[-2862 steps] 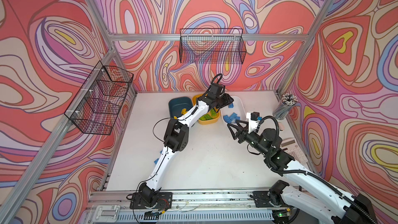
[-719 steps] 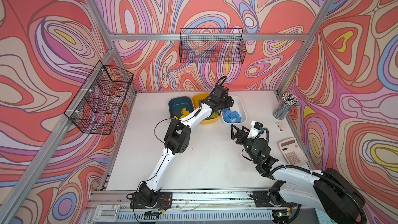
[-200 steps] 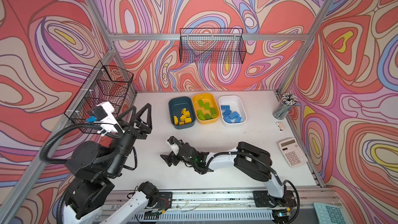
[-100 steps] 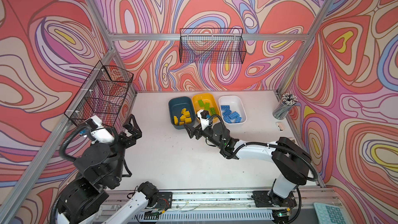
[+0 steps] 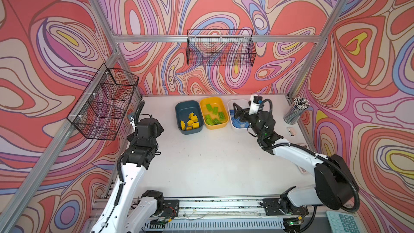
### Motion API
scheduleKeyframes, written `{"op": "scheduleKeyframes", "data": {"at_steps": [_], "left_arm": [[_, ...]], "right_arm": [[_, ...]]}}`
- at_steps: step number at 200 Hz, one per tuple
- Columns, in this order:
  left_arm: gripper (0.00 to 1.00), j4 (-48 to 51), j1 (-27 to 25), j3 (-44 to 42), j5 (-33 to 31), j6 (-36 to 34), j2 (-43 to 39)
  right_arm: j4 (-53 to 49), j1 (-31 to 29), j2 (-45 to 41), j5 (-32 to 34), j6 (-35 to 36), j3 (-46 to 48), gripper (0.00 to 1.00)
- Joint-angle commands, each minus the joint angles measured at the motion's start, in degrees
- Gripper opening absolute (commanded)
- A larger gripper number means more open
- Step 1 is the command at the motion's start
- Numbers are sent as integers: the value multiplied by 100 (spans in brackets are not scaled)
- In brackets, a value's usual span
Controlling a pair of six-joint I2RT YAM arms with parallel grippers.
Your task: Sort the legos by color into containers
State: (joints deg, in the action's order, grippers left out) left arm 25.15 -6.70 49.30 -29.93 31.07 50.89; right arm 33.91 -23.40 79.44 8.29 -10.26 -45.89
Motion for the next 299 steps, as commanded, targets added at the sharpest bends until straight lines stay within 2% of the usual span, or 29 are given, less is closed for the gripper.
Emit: {"op": "scheduleKeyframes", "data": {"at_steps": [1, 21, 44, 66, 80, 128, 152, 177, 190, 201, 215, 225, 235, 245, 253, 260, 270, 279, 288, 299], "left_arm": [[100, -1701, 44, -609, 63, -337, 139], [100, -2511, 50, -1154, -255, -939, 549], [100, -2830, 61, -1463, -577, -1532, 1048], [100, -4561, 63, -2492, -482, -2340, 1264], [100, -5345, 63, -2773, -335, -2617, 1476], [100, -5943, 99, -2468, 813, -2814, 2547], [100, -6750, 99, -2529, 906, -3014, 3088], [99, -6950, 99, -2390, 1127, -3138, 3596], [99, -6513, 124, -2234, 1213, -3046, 3542], [100, -6725, 143, -2291, 1221, -3087, 3597], [100, -6961, 134, -2495, 1256, -3068, 3472], [100, -7492, 133, -2825, 1297, -3068, 3427], [100, -8168, 130, -3176, 1366, -3060, 3517], [100, -9342, 36, -3540, 1493, -3319, 3872], [100, -10023, -134, -3685, 1281, -3546, 4128], [100, -9702, -183, -3583, 1236, -3545, 4029], [100, -8537, -72, -3210, 1295, -3304, 3749], [100, -7691, 168, -2813, 1798, -3165, 3735], [100, -7511, 502, -2698, 2453, -3026, 3778], [100, -7411, 564, -2677, 2552, -3003, 3729]], "right_arm": [[-669, 587, -333, 373, 179, 504, 98], [-577, 1049, -691, 631, 161, 1090, 98], [208, 1153, -1004, 1003, 554, 1965, 98], [791, 1177, -1090, 1277, 879, 2530, 98], [1016, 1191, -1041, 1345, 1011, 2718, 98], [1864, 1280, -333, 1425, 1138, 3083, 98], [2483, 1400, 404, 1408, 1203, 2951, 98], [3319, 1581, 1092, 1119, 1047, 2802, 98], [3498, 1612, 1522, 1141, 1011, 2689, 98], [4272, 1615, 1959, 1235, 1069, 2822, 98], [4150, 1608, 1790, 1208, 966, 2956, 98], [4719, 1610, 1937, 1271, 1035, 3094, 98], [4716, 1607, 1863, 1154, 1026, 3198, 98], [5108, 1609, 1944, 1143, 1061, 3312, 98], [5317, 1606, 1986, 1166, 1047, 3410, 98], [5240, 1614, 1967, 1252, 986, 3395, 98], [4957, 1618, 1945, 1314, 980, 3232, 98], [4206, 1616, 1884, 1268, 965, 2907, 98], [3347, 1633, 1908, 1138, 992, 2448, 98], [3096, 1978, 1849, 539, 770, 2374, 98]]}}
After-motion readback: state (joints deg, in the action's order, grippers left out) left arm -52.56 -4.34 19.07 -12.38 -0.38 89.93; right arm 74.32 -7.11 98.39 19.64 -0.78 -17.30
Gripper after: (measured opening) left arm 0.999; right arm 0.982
